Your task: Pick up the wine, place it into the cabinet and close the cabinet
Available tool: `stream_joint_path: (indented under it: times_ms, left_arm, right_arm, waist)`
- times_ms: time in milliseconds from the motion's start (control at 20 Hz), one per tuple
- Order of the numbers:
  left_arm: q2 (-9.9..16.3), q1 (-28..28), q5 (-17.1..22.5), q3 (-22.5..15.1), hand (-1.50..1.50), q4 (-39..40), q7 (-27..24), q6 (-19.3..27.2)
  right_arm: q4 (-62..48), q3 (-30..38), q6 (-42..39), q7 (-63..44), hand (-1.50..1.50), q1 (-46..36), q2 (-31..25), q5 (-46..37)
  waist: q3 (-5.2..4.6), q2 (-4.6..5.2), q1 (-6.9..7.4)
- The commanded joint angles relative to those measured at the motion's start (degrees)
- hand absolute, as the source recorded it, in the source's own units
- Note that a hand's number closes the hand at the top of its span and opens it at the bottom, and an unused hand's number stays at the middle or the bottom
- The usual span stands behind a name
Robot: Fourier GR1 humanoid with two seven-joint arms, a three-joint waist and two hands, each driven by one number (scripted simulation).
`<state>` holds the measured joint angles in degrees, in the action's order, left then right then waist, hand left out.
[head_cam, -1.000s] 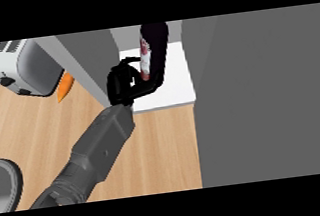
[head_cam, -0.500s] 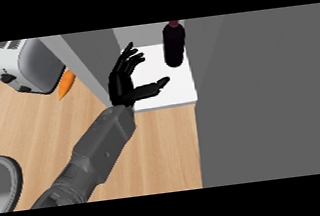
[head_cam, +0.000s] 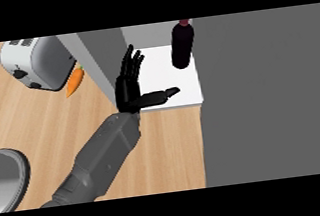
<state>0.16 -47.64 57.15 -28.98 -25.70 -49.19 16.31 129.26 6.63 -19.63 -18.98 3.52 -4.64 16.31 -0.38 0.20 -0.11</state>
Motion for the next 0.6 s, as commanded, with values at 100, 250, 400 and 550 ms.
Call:
stream_joint_path:
  times_ms: [100, 250, 400, 550]
  left_arm:
    - [6.32, 8.43, -4.18, -4.18, -1.5, -17.34, 3.6, 4.28]
    - [7.66, 13.85, -6.01, -7.94, -1.5, -28.48, 7.91, 6.94]
    - [11.72, 16.94, -7.45, -11.01, -1.5, -40.82, 14.92, 11.0]
    - [16.89, 21.59, -8.8, -12.33, -1.5, -54.0, 17.51, 13.74]
  right_arm:
    - [3.43, -2.58, 2.62, -2.69, -1.5, 0.94, 1.9, -2.11]
    - [5.01, -2.59, 0.11, -0.25, -1.5, 4.33, 1.52, -2.15]
    - [-0.7, -0.21, 2.04, -2.0, -1.5, -3.01, 0.02, -1.26]
    - [3.63, -0.85, 1.55, -3.83, -1.5, -0.49, -0.19, 0.42]
  waist:
    - [0.41, -1.06, 1.84]
    - [0.44, -1.05, 1.4]
    - [0.43, -0.8, 1.87]
    - [0.43, -0.84, 1.49]
